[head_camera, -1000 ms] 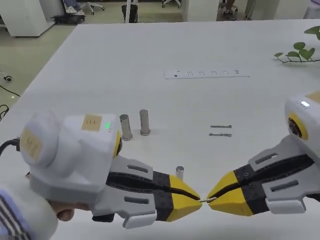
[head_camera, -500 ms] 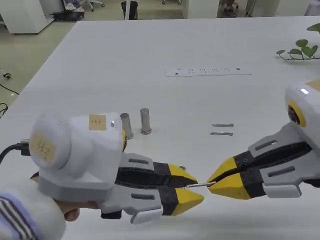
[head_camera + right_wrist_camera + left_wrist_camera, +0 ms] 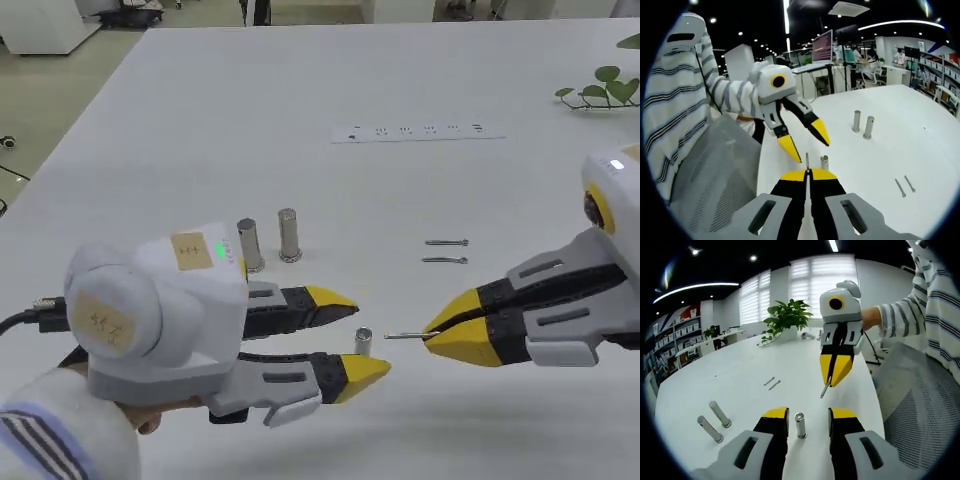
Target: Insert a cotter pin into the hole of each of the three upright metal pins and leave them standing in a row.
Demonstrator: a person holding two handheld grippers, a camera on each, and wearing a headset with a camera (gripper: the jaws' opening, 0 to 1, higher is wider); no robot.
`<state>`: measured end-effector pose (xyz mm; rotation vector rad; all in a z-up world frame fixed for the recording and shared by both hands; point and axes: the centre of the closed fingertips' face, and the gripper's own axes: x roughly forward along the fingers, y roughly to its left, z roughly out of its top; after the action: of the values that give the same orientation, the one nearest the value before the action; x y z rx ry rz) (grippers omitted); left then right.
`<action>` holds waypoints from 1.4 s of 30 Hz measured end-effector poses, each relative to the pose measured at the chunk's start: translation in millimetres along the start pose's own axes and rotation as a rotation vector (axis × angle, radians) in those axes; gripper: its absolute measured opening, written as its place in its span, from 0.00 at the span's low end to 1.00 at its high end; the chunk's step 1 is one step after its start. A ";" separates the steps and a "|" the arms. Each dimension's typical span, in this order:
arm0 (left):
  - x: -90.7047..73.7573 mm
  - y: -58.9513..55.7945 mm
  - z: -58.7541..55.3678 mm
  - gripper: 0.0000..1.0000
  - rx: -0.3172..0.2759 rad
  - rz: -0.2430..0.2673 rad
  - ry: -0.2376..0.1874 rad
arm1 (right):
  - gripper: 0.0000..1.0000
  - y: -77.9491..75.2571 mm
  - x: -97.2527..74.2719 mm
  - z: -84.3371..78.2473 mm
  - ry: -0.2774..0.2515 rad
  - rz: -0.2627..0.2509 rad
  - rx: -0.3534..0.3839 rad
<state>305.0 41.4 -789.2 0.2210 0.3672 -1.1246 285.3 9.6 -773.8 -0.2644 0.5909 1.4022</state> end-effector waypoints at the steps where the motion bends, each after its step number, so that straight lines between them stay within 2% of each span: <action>1: 1.3 5.3 -5.5 0.30 -0.014 0.028 0.014 | 0.03 -1.6 0.7 -1.3 0.002 -0.004 0.004; 4: 5.0 11.6 -16.0 0.31 -0.012 0.057 0.042 | 0.03 -6.1 3.1 -6.0 0.009 -0.013 0.007; 8: 10.3 14.0 -26.8 0.29 -0.032 0.058 0.059 | 0.03 -15.0 7.1 -14.7 0.016 -0.026 0.024; 12: 14.6 15.3 -32.7 0.28 -0.042 0.059 0.075 | 0.03 -21.2 9.6 -20.1 0.020 -0.037 0.036; 22: 30.6 12.4 -43.6 0.23 -0.056 0.039 0.103 | 0.03 -29.4 14.9 -28.1 0.031 -0.036 0.058; 26: 32.6 14.5 -43.7 0.19 -0.069 0.053 0.097 | 0.03 -29.3 15.9 -28.2 0.030 -0.033 0.060; 31: 35.2 15.7 -48.8 0.18 -0.071 0.059 0.110 | 0.03 -29.3 17.9 -27.8 0.024 -0.033 0.064; 39: 37.3 11.2 -53.6 0.09 -0.082 0.053 0.114 | 0.03 -26.9 21.2 -25.9 0.019 -0.028 0.061; 42: 37.7 10.3 -54.4 0.08 -0.068 0.056 0.118 | 0.03 -27.9 21.3 -25.6 0.018 -0.028 0.060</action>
<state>319.2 33.5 -854.2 0.2366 0.5003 -1.0451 307.6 9.8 -811.0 -0.2364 0.6413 1.3540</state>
